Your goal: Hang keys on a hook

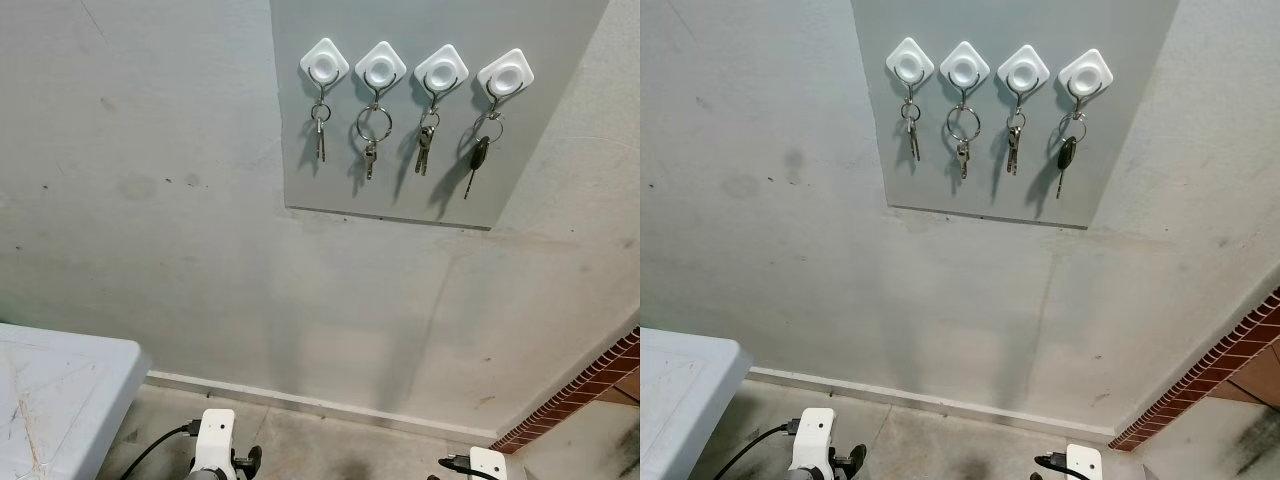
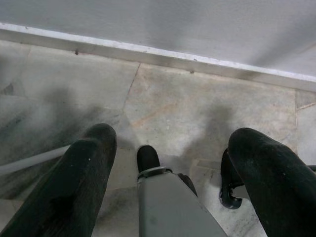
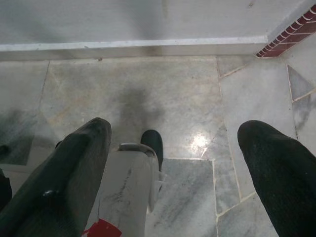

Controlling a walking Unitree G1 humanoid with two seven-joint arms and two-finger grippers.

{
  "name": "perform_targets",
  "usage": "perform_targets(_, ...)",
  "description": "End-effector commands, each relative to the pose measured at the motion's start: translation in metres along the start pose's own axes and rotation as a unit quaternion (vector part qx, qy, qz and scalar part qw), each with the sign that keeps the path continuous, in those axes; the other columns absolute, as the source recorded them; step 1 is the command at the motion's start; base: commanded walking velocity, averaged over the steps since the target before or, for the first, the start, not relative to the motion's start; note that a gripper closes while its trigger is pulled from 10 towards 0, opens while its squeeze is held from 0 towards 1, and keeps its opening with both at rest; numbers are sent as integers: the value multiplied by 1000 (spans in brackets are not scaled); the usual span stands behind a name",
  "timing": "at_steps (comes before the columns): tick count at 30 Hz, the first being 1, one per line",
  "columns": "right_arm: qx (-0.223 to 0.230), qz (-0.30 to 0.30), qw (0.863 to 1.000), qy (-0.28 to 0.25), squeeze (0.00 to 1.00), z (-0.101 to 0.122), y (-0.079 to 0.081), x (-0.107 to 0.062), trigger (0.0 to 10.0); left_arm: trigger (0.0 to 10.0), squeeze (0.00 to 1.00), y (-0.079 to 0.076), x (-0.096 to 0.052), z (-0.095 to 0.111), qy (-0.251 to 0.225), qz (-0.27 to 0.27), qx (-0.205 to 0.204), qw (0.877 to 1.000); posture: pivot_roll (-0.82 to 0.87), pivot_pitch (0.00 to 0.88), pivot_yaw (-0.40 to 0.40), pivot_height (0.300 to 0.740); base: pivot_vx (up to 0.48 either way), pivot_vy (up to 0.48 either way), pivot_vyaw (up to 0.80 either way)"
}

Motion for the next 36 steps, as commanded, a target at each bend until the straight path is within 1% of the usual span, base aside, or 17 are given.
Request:
perform_targets(1, 0, 0, 1000, 1, 0, 0, 0, 0, 10000, 10000, 0, 1, 0, 1, 2, -1, -1, 1000, -69, 0, 16, 740, 0, 0, 0)
perform_targets(23, -10, 3, 1000, 4, 0, 1, 1, 1, 10000, 10000, 0, -1, 1, 3, 0, -3, 5, 1000, -61, 0, 7, 740, 0, 0, 0)
perform_targets(36, -13, 3, 1000, 14, 0, -5, -1, -1, 10000, 10000, 0, -2, 1, 1, 3, -6, 13, 1000, -59, 0, 5, 740, 0, 0, 0)
Point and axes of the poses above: a point about 5 cm out from each wrist's last joint towards the gripper, its own x axis pointing out of the wrist towards the gripper, its own z axis along the axis of the wrist's last joint, y = z × x, the point moved 2 cm from there along x, pointing out of the wrist towards the gripper, and after that the axes turned 12 degrees about -x, right-handed, at the moved point
